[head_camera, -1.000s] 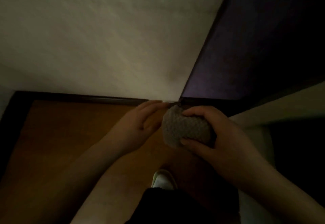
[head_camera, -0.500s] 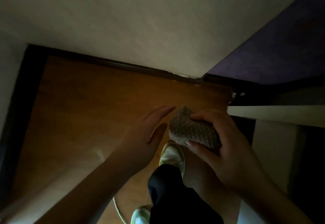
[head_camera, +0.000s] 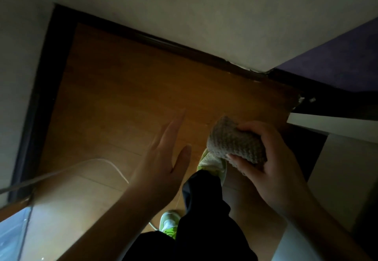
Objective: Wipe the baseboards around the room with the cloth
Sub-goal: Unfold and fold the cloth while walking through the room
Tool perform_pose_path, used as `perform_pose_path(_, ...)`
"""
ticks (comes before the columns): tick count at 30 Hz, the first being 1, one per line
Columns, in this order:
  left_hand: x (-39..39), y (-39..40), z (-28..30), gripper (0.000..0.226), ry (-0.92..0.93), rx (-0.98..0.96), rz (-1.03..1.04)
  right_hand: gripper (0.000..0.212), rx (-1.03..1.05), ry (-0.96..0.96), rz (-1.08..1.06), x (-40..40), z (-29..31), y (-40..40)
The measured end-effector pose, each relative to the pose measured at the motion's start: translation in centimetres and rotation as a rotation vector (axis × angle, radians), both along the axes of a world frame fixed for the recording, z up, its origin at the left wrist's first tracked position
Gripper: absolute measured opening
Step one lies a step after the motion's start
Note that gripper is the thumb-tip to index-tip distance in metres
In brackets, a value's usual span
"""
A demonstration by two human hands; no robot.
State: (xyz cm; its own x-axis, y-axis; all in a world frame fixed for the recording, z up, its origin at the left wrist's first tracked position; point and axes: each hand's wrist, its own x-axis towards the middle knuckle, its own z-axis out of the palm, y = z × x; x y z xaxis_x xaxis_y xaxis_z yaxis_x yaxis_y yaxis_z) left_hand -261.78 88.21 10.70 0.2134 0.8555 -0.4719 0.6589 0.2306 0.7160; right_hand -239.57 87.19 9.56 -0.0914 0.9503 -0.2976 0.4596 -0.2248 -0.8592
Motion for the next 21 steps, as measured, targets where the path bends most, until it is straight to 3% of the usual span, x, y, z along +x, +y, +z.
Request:
perform_pose_path(7, 0.0, 1.6, 1.7, 0.075, 0.108, 0.027, -0.194, 0.051, -0.04, 0.001, -0.015, -0.1, -1.1, -0.1)
perform_pose_path(15, -1.7, 3.6, -3.1, 0.114, 0.145, 0.017, -0.397, 0.053, -0.069, -0.008, -0.023, 0.7, -5.0, -1.2)
perform_pose_path(18, -4.3, 2.7, -3.1, 0.11, 0.198, 0.022, -0.467, 0.048, -0.165, -0.055, 0.015, 0.7, -5.3, -1.5)
perform_pose_path(21, -7.6, 0.7, -2.8, 0.087, 0.237, 0.085, -0.418, 0.047, -0.207, -0.115, 0.029, -0.7, -4.5, -1.8)
